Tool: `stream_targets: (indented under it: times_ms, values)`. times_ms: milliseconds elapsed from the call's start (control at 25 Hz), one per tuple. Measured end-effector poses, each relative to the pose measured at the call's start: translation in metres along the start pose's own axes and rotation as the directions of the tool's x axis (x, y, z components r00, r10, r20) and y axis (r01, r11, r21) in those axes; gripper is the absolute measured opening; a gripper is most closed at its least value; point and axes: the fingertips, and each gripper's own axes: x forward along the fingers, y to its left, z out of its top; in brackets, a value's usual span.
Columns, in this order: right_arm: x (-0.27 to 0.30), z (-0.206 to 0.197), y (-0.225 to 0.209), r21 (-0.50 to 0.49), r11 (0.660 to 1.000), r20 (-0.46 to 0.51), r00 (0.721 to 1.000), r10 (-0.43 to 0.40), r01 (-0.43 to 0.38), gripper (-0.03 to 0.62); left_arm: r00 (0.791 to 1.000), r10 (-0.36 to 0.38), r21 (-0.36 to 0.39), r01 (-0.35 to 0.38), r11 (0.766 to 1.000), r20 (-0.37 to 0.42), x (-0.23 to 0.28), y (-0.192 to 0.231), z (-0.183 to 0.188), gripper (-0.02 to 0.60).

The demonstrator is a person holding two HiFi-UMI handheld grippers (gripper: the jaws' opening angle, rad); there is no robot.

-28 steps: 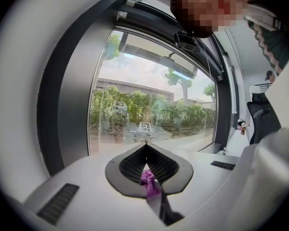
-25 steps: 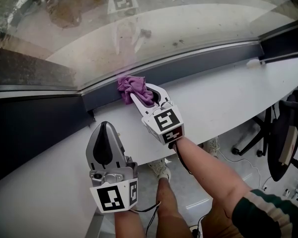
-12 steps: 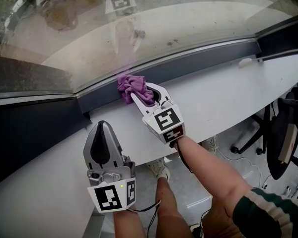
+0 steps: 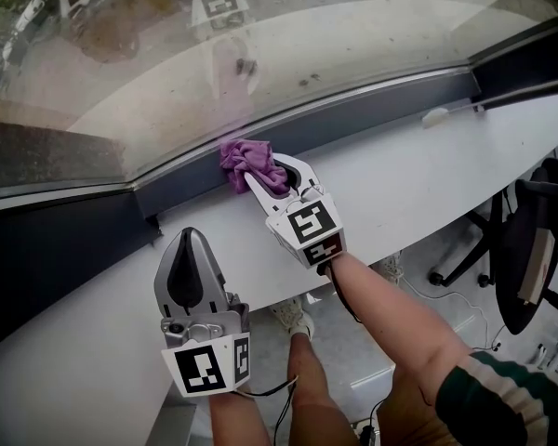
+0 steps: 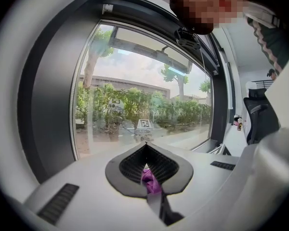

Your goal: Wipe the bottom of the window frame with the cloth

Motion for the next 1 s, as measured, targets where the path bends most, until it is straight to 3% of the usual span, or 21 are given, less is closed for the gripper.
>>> stream_targets:
  times_ms: [360,560,1000]
  values:
    - [-0.011,0.0,-0.009,0.0,1.0,-0.012,1.0,-0.012,0.012,0.144,1.0,-0.02,-0.006,0.02,1.0,-0.007,-0.002,-0.014,0.001,0.006]
    - [-0.028,-0.002,-0.043,0.018,0.999,-0.005,1.0,-0.027,0.027,0.144,0.999,-0.046,0.009,0.046,0.999,-0.02,0.015,-0.05,0.002,0.006]
    - [-0.047,-0.005,-0.077,0.008,0.998,-0.006,0.998,-0.056,0.056,0.144,0.997,-0.07,0.024,0.07,0.997,-0.019,0.026,-0.081,0.01,0.006]
